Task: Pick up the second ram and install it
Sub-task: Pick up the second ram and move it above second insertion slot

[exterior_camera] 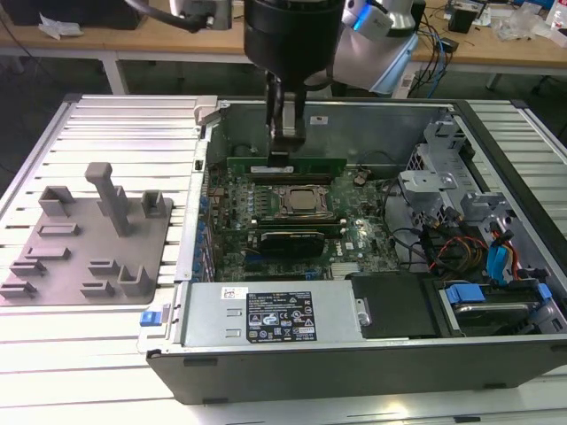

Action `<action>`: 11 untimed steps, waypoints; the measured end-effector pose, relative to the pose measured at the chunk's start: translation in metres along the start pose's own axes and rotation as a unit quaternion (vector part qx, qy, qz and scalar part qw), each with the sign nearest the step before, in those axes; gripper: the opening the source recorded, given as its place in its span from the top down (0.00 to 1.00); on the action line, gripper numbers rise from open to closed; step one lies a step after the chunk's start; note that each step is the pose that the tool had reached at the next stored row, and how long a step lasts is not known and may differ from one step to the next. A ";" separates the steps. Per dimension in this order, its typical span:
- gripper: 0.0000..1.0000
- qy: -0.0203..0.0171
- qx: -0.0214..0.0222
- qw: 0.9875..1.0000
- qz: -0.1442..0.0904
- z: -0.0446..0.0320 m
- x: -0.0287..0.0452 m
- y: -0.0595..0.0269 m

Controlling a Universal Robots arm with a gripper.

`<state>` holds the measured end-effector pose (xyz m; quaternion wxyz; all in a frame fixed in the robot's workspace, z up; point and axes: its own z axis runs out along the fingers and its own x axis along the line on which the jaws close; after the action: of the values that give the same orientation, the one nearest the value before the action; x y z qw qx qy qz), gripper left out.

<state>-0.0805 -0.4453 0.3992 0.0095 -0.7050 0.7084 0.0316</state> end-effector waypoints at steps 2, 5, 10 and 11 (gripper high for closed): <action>0.91 0.000 0.000 1.000 0.000 0.0067 -0.0027 -0.0056; 0.91 0.000 0.000 1.000 0.000 0.0144 -0.0083 -0.0083; 0.91 0.000 0.000 1.000 -0.001 0.0271 -0.0182 -0.0115; 0.91 0.000 0.000 1.000 0.000 0.0316 -0.0204 -0.0125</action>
<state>-0.0688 -0.4232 0.3684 0.0094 -0.7053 0.7081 0.0317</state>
